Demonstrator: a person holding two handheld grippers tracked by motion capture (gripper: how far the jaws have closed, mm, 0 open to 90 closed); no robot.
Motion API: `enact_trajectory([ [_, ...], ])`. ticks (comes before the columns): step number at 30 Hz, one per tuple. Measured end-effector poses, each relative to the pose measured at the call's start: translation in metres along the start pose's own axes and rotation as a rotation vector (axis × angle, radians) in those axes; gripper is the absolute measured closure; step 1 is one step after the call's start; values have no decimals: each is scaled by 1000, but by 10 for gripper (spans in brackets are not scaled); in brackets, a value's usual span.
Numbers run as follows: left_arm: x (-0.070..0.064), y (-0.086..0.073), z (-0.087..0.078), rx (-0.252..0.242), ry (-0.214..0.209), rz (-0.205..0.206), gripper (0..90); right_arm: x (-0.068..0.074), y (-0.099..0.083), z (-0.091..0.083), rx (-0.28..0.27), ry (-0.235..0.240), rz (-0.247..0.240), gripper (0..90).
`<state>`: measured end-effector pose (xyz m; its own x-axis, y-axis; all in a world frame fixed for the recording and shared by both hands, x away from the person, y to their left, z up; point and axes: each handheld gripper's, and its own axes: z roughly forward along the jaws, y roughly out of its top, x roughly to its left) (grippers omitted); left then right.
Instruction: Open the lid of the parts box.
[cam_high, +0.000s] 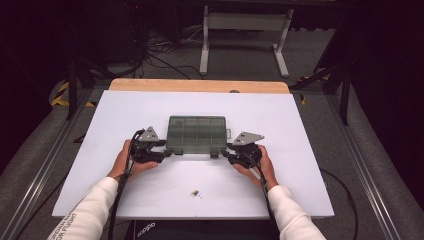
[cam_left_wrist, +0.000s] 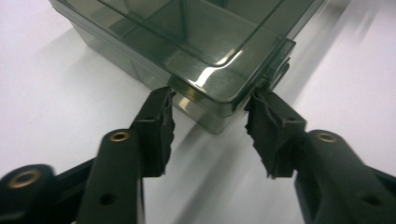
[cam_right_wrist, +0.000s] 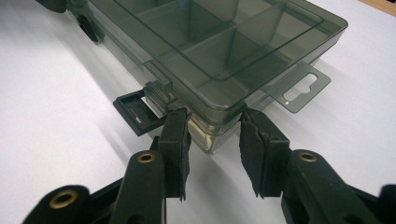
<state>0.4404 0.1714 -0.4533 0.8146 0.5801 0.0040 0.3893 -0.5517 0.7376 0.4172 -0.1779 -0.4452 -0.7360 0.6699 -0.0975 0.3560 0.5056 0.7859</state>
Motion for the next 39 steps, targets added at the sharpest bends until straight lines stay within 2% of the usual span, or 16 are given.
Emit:
enact_trajectory([
  [3, 0, 0, -1, -4, 7, -7, 514, 2, 1, 0, 0, -2, -11, 641],
  [6, 0, 1, -2, -11, 7, -34, 454, 1, 0, 0, 0, -2, -9, 644],
  [10, 0, 2, -2, -12, 9, -41, 453, 1, 0, 0, -1, -4, -8, 647],
  [16, -2, 4, -3, -8, 30, -28, 472, 2, 0, 1, -2, -17, -9, 642],
  [20, -2, 4, -2, 3, 29, -29, 472, 2, 0, 1, -6, -21, -7, 643],
  [26, -2, 3, 1, 14, 28, -32, 433, 2, 0, 2, -8, -20, -8, 641],
  [29, -3, 4, -1, 3, 37, -38, 439, 3, 0, 2, -7, -22, -8, 641],
  [34, -4, 5, 1, 26, 41, -31, 476, 4, 0, 2, -8, -26, -8, 642],
  [36, -4, 5, 0, 20, 50, -29, 498, 4, 0, 2, -5, -30, -11, 648],
  [39, -4, 5, -2, 3, 49, -47, 497, 4, 1, 1, -16, -31, -13, 664],
])
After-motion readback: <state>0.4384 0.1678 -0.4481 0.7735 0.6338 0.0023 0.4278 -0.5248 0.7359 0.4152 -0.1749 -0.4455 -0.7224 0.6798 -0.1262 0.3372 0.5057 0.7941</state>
